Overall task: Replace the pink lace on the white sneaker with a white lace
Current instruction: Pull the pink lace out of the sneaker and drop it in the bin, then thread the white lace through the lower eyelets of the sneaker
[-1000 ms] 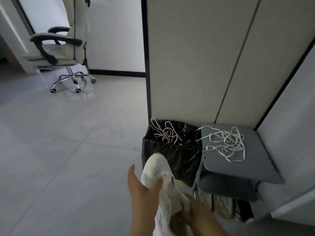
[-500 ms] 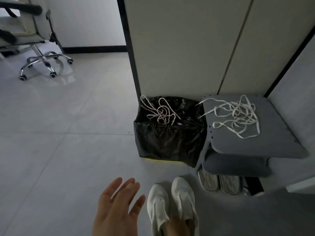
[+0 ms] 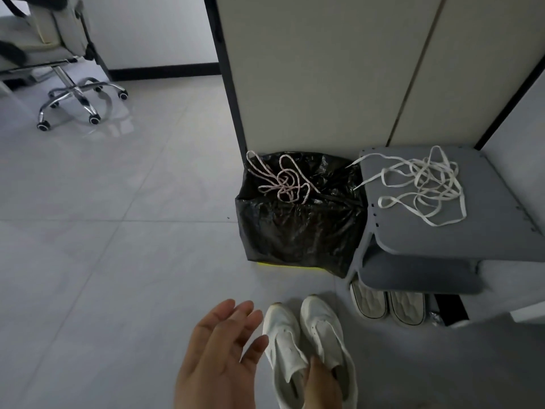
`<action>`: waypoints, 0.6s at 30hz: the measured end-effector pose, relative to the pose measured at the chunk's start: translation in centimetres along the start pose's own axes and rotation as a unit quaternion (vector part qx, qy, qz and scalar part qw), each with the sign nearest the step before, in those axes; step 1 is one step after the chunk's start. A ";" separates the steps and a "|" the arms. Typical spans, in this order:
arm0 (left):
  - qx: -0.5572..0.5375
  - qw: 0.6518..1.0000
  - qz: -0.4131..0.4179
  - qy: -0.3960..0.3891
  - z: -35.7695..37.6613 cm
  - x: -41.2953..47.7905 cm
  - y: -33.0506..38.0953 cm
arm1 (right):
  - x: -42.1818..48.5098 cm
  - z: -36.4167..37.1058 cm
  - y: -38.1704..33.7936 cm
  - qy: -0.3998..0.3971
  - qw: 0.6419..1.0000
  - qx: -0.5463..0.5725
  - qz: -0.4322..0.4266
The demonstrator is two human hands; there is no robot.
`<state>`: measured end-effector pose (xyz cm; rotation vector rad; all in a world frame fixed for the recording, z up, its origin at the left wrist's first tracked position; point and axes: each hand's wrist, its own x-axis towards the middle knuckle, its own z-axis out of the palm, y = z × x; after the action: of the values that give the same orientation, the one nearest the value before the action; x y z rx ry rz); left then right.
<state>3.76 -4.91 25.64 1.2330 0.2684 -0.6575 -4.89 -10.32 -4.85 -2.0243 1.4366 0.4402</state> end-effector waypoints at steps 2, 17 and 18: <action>-0.004 1.000 0.009 0.012 -0.1 -0.3 0.4 | -0.2 -0.1 0.0 0.043 0.999 -0.007 0.005; -0.040 0.999 -0.014 0.008 -0.7 -1.5 0.6 | -1.3 -0.7 2.9 -0.027 0.993 -0.119 -0.007; -0.042 0.999 -0.016 0.008 -0.8 -1.5 0.6 | -1.4 -0.6 3.1 -0.029 0.992 -0.125 -0.001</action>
<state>3.10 -3.60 26.65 1.1568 0.3272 -0.6581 -8.36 -10.43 -4.46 -2.1868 1.4015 0.7024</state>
